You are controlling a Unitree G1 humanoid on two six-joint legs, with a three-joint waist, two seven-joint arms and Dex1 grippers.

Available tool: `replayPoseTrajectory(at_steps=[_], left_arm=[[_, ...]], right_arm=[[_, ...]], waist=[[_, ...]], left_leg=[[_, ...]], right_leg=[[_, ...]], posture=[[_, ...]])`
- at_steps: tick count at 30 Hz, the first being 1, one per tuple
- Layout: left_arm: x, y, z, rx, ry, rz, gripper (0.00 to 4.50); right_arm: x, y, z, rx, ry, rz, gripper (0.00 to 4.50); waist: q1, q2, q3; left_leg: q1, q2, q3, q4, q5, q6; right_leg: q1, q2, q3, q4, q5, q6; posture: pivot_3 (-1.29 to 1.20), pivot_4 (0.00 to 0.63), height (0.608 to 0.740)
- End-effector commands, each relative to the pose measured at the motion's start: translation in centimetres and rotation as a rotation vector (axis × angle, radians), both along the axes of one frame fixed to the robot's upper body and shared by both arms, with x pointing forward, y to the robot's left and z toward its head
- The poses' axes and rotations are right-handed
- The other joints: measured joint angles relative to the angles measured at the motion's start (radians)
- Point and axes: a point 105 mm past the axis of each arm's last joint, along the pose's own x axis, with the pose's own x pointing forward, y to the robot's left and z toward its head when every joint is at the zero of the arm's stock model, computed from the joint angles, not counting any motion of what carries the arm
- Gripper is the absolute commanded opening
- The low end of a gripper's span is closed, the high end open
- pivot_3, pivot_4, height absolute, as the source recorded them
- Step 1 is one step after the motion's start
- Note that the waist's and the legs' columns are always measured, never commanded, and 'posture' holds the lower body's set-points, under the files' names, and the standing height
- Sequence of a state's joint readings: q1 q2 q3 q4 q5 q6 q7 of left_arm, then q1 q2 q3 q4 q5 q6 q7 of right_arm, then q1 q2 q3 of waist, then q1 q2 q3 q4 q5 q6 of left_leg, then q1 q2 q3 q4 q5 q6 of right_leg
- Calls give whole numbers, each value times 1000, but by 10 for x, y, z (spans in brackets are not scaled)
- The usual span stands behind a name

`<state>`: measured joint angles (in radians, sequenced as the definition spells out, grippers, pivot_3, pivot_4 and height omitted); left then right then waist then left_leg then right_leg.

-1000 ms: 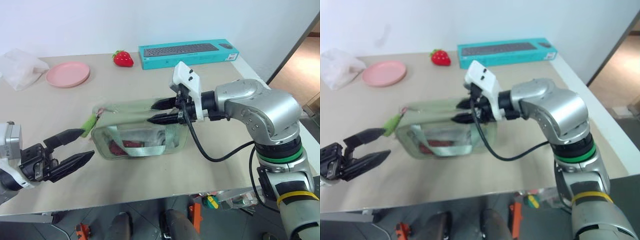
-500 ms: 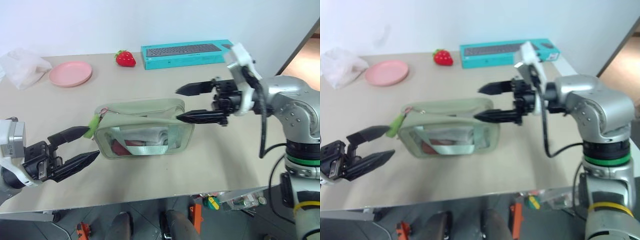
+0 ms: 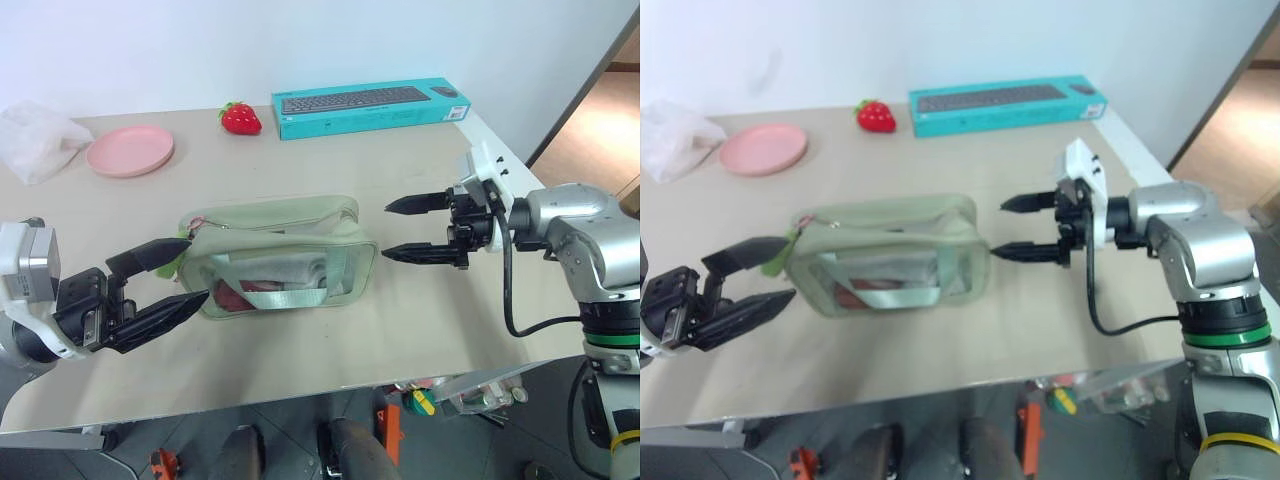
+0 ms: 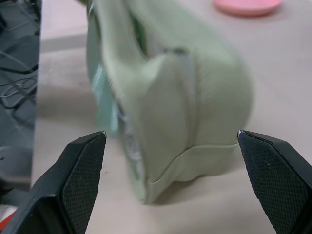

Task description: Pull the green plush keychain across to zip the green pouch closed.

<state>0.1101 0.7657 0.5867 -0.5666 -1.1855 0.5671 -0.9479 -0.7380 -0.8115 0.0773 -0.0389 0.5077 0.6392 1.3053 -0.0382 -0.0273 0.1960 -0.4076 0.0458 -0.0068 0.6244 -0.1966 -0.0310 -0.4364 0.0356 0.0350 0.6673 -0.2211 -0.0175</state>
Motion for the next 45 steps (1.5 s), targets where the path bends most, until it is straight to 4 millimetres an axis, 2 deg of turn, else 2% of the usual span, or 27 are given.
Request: replayPoseTrajectory(at_steps=[1, 4, 7, 11, 14, 16, 18, 23, 29, 38, 39, 45], left_arm=[[-1, 2, 3, -13, -17, 8, 4500], [-2, 5, 3, -26, -18, 28, 4500], [-1, 8, 5, -42, -30, 50, 4500], [1, 14, 10, -87, -50, 87, 4500], [11, 26, 15, -132, -84, 176, 4500], [23, 40, 12, -164, -72, 272, 4500], [32, 49, 0, -140, -24, 342, 4500], [34, 45, -20, -83, 39, 338, 4500], [19, 27, -17, -110, 56, 201, 4500], [23, 30, -27, -75, 102, 217, 4500], [24, 30, -28, -76, 107, 217, 3939], [21, 26, -34, -55, 130, 189, 1958]], right_arm=[[-12, 13, 6, 11, -27, 73, 4442], [-2, 18, 0, 19, -30, 47, 4442], [5, 22, 0, 38, -37, 35, 3682], [7, 25, -1, 52, -35, 42, 2239], [4, 27, -4, 47, -31, 62, 1278], [1, 27, -5, 44, -29, 72, 518], [3, 27, -8, 31, -28, 59, 21], [5, 27, -13, 15, -11, 40, 21], [2, 26, -17, -2, -10, 46, 21], [3, 25, -19, -8, -12, 30, 21], [3, 25, -19, -8, -13, 29, 0], [5, 24, -19, -11, -18, 22, 0]], waist=[[0, 0, 0], [0, 0, 0], [-5, -1, 0], [-7, -1, 0], [-6, -1, 0], [-6, -1, 0], [-6, -1, 0], [-7, -1, 0], [-7, -1, 0], [-7, -1, -1], [-7, -1, -1], [-7, -1, -1]], left_leg=[[0, 0, 1, 0, 0, 0], [0, 0, 1, 1, 0, 0], [1, 0, 4, 2, 0, 0], [0, 0, 5, 3, 0, 0], [0, 0, 6, 3, 0, 0], [0, 0, 7, 3, 0, 0], [0, 0, 7, 3, 0, 0], [0, 1, 8, 3, 0, -1], [0, 1, 9, 3, 0, -1], [1, 1, 9, 4, 0, -1], [1, 1, 9, 4, 0, -1], [1, 1, 9, 4, 0, -1]], right_leg=[[0, 0, 2, 0, 0, 0], [0, 1, 3, 0, 1, 1], [0, 2, 8, 0, 2, 1], [-1, 2, 9, 0, 3, 2], [-1, 2, 10, 0, 4, 3], [-1, 2, 11, 0, 4, 3], [-1, 3, 11, 0, 4, 3], [-2, 3, 12, 0, 4, 4], [-2, 3, 12, 0, 5, 4], [-2, 4, 13, 0, 5, 4], [-2, 4, 13, 0, 5, 4], [-2, 4, 13, 0, 5, 4]], posture=[[0, 150, 740], [0, 150, 740], [0, 150, 740], [0, 150, 740], [0, 150, 740], [0, 150, 740], [0, 150, 740], [0, 150, 740], [0, 150, 740], [0, 150, 740], [0, 150, 740], [0, 150, 740]])
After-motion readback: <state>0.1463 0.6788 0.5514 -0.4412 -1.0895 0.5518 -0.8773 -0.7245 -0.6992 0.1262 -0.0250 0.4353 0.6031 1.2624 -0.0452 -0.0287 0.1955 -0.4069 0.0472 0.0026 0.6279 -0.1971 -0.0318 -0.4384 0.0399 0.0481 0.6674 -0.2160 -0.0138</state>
